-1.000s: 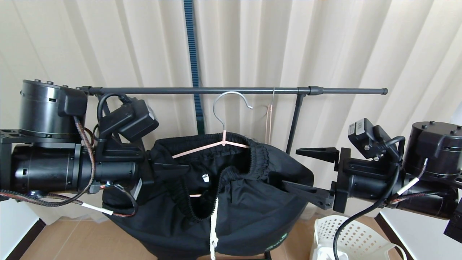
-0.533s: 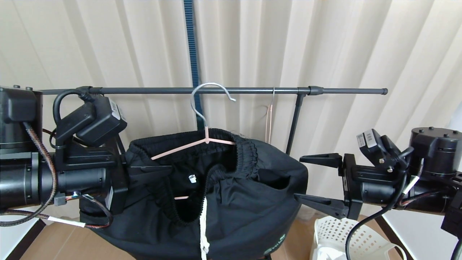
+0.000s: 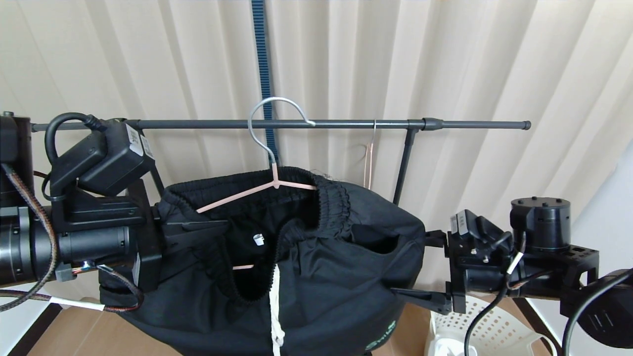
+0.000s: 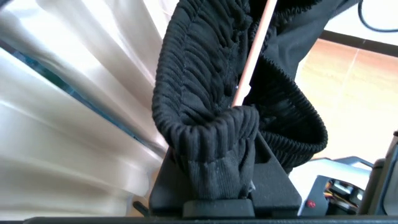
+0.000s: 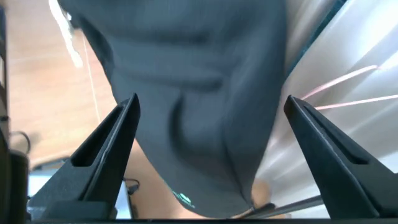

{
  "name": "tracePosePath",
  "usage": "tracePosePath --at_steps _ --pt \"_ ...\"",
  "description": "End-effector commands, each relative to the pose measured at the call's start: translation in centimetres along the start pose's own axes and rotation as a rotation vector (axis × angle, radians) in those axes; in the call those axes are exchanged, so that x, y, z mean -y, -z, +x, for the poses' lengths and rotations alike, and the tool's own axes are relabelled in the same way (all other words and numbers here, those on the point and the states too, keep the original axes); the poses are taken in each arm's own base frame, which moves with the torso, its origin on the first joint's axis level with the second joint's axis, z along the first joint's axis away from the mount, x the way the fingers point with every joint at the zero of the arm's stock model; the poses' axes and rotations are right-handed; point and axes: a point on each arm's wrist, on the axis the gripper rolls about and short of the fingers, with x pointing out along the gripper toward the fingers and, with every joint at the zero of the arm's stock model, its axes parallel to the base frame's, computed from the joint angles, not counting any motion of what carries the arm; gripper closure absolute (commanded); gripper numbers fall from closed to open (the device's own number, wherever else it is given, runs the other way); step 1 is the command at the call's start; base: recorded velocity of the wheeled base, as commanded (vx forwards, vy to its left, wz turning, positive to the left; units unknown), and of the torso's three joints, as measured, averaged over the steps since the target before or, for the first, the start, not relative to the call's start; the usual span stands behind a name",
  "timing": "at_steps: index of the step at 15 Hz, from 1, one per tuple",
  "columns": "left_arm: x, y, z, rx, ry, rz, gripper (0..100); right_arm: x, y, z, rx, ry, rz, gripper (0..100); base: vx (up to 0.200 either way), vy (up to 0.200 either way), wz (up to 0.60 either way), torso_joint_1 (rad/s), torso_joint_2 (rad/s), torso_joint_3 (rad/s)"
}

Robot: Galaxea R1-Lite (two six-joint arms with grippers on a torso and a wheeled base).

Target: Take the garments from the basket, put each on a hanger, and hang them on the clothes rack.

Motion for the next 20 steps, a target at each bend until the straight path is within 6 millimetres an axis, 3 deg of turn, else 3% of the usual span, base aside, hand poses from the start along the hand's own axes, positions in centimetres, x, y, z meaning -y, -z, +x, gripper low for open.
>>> tracePosePath --at_steps 1,5,6,12,20 --pt "-0.1 0.0 -0.1 0.000 -0.008 -0.001 100 0.9 2.3 1.4 -0.055 -0.015 0.033 0 0.000 0.000 0.00 0.000 0.00 0.000" --pt "-0.1 0.1 -0.2 -0.001 -0.009 -0.004 100 1.6 2.9 1.5 -0.067 0.000 0.045 0 0.000 0.000 0.00 0.000 0.00 0.000" --pt "-0.1 0.1 -0.2 0.000 -0.010 -0.003 100 1.6 2.9 1.5 -0.066 0.000 0.044 100 0.000 0.000 0.00 0.000 0.00 0.000" --pt "-0.2 0.0 -0.5 0.011 -0.028 -0.033 100 3.6 3.3 0.5 -0.065 0.076 0.058 100 0.000 0.000 0.00 0.000 0.00 0.000" --pt "-0.9 -0.2 -1.7 0.038 -0.093 -0.077 100 5.6 5.3 1.5 -0.120 0.136 0.104 100 0.000 0.000 0.00 0.000 0.00 0.000"
